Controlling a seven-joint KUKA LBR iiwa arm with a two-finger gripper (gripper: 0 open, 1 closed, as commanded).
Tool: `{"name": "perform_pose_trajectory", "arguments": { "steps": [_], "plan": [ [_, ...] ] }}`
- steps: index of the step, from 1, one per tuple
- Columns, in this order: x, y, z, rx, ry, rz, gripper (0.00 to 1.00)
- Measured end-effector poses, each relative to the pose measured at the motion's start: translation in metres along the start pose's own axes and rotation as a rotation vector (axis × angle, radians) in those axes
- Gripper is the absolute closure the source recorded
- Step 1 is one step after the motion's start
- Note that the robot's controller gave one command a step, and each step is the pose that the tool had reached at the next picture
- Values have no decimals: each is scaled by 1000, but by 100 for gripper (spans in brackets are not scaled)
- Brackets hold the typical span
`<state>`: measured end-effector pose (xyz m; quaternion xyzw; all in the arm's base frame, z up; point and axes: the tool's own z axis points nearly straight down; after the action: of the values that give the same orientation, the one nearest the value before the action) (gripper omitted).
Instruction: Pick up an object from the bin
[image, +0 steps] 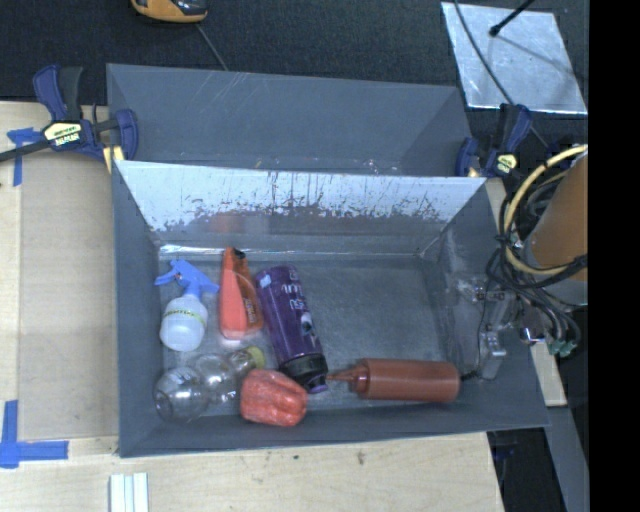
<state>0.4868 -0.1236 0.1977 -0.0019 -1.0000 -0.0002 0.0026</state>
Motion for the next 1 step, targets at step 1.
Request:
{"name": "perform_pose_trajectory", "arguments": {
  "steps": [1],
  "plan": [
    [-2,1,-4,2,-8,-3,0]
  ]
}}
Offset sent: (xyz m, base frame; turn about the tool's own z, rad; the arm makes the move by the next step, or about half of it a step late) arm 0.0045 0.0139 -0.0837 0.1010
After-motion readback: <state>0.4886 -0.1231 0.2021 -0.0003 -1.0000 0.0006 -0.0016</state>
